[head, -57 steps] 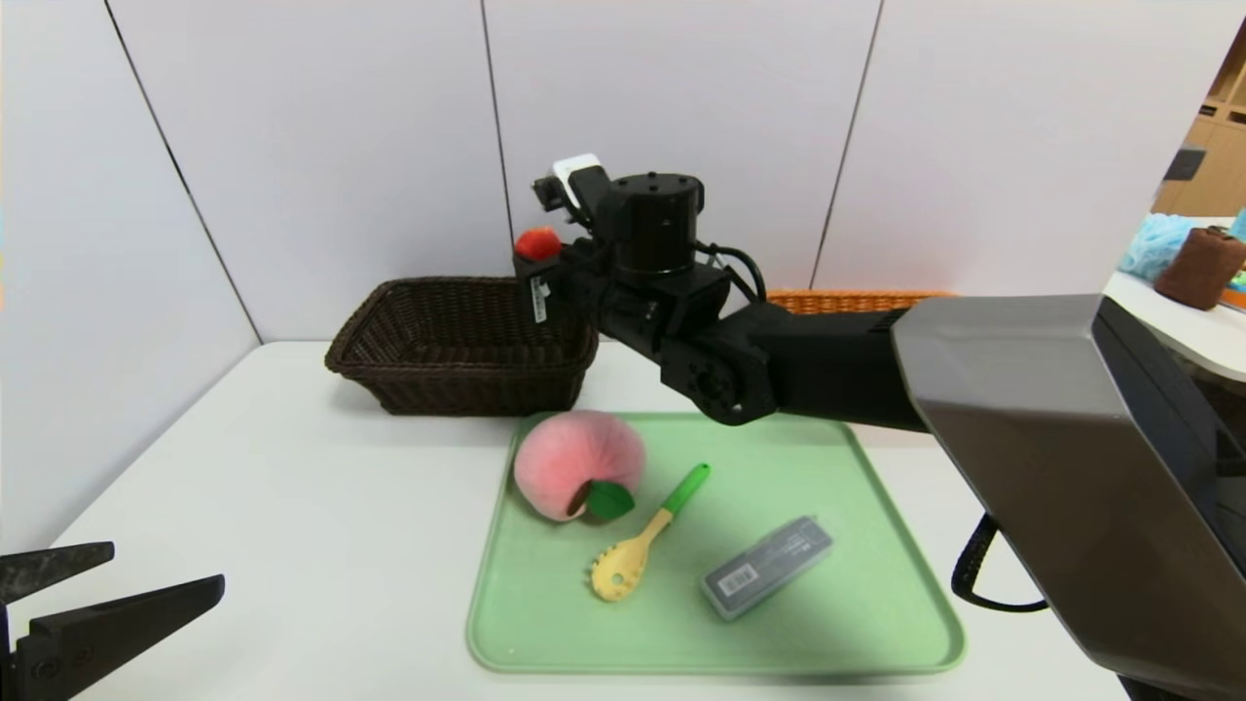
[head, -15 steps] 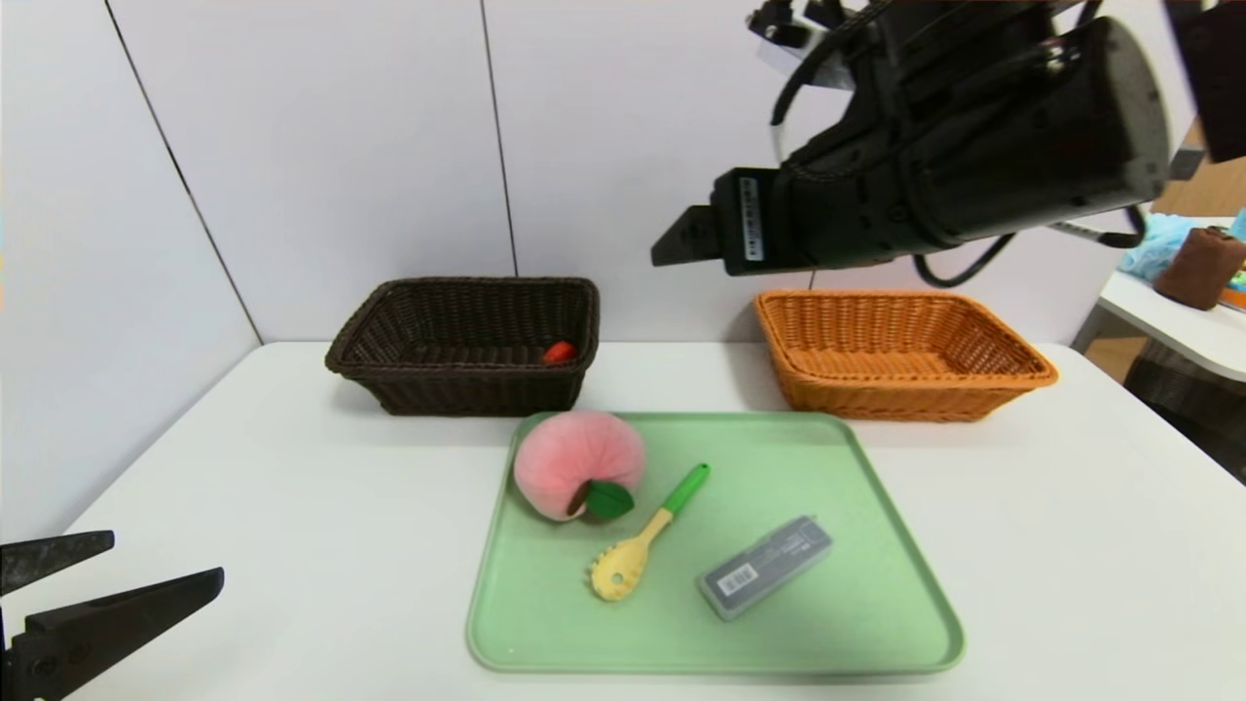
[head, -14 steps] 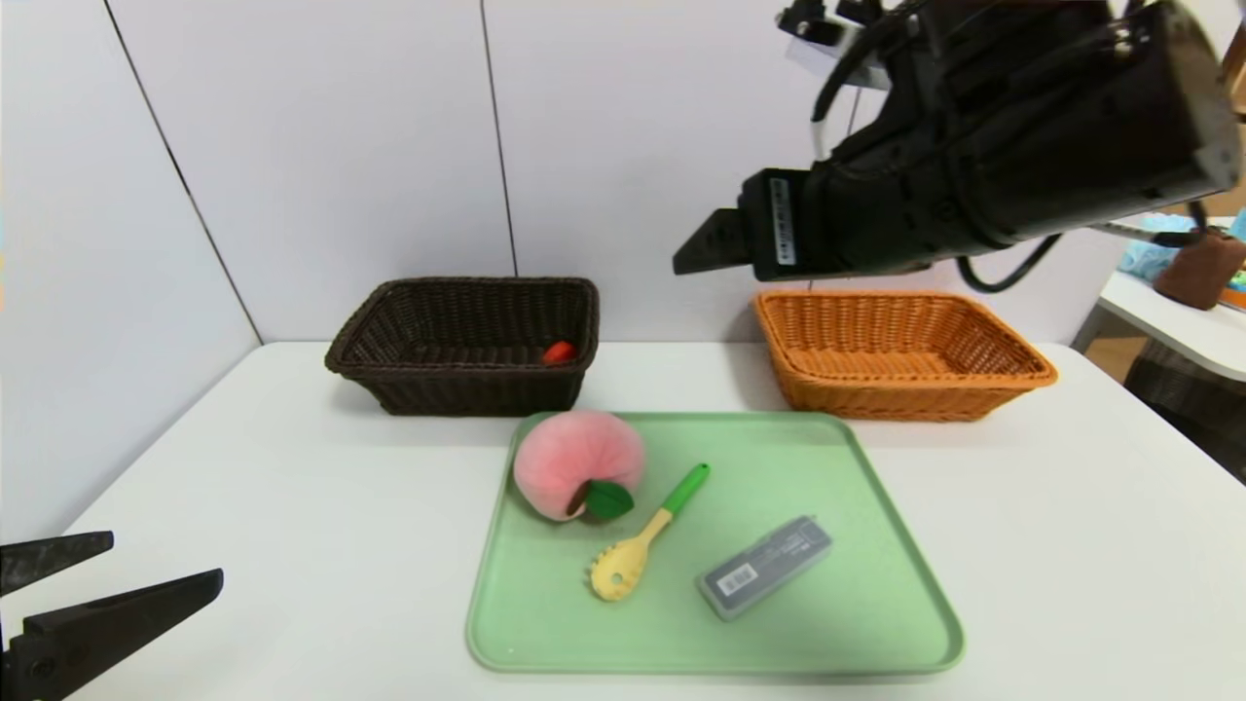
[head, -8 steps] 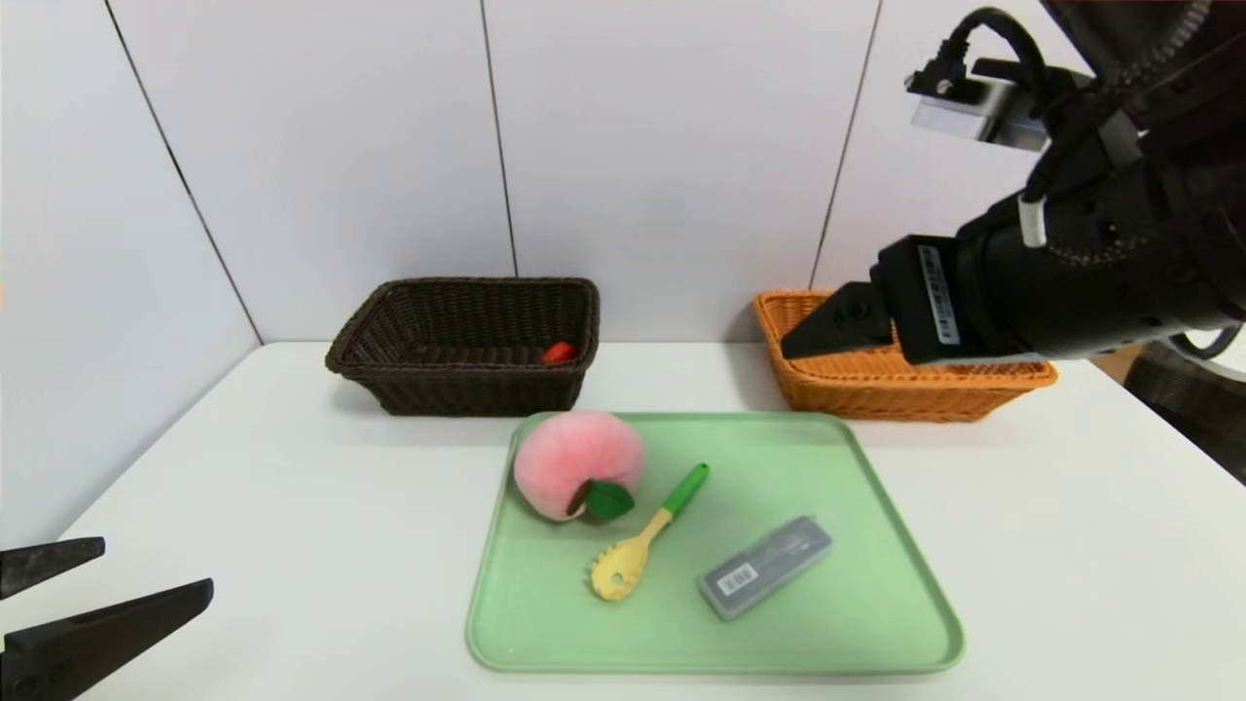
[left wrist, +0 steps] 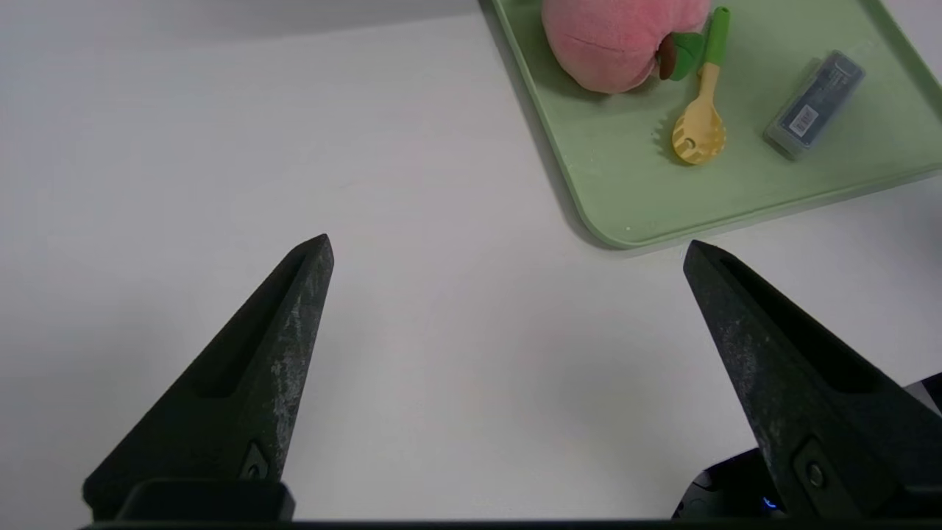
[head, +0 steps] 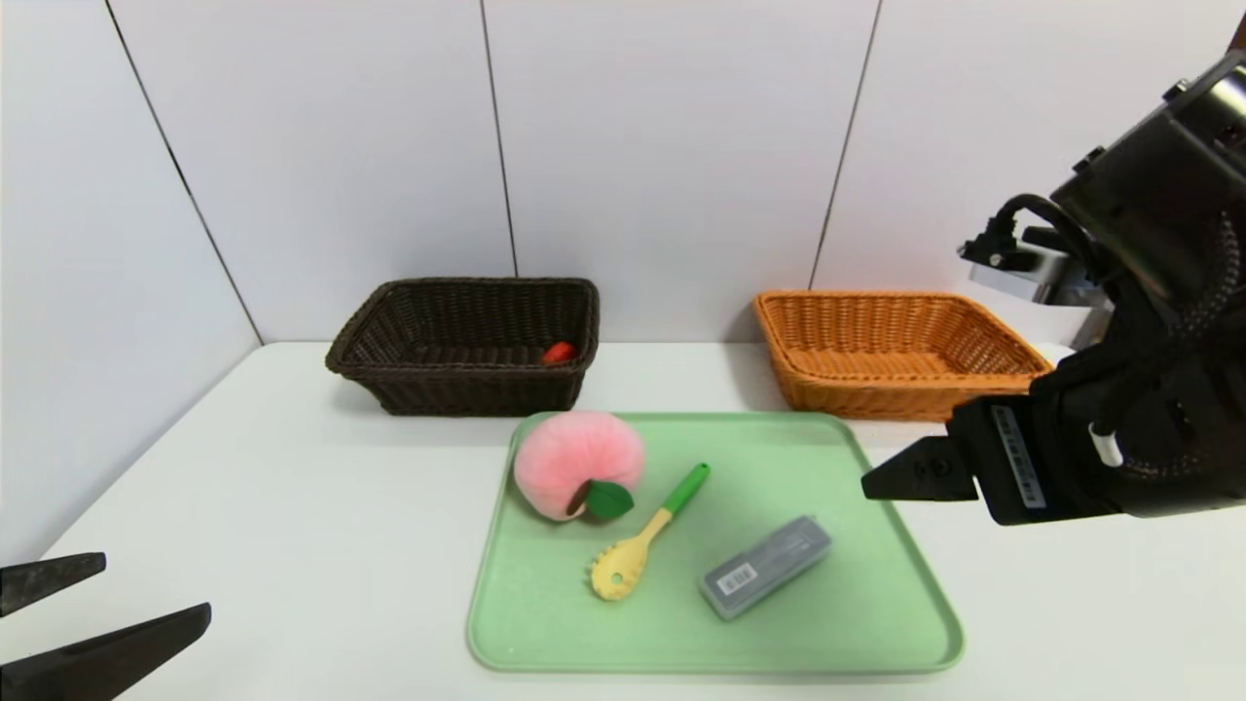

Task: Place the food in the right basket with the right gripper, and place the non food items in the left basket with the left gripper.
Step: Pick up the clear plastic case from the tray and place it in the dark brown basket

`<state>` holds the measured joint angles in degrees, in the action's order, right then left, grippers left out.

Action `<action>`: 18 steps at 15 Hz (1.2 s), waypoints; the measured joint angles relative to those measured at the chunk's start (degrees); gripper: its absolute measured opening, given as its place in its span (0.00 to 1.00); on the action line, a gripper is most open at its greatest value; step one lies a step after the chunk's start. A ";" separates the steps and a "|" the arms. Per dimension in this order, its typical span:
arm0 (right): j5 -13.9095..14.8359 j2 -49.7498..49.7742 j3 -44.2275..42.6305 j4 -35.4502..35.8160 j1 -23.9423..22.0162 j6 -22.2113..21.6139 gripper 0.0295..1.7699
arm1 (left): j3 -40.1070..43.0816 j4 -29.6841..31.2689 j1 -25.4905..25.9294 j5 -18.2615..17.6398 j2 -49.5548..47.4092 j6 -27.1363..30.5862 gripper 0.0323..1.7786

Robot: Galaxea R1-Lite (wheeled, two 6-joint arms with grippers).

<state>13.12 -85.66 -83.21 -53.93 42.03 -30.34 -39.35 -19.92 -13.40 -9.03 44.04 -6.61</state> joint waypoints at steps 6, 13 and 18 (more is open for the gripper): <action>-0.15 0.22 1.77 -0.11 -0.39 -4.74 0.96 | 0.13 0.09 -0.66 -0.30 -0.17 -0.02 0.95; 0.38 -7.33 -1.32 -4.34 -0.39 -19.19 0.96 | 0.22 0.09 -0.71 -0.33 -0.50 0.00 0.95; -0.61 -11.82 -4.35 -9.30 0.05 -24.98 0.96 | 0.20 0.05 -0.71 -0.33 -0.80 -0.04 0.95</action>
<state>12.51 -97.49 -87.57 -63.23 42.08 -55.32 -39.16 -19.87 -14.10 -9.36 43.24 -6.64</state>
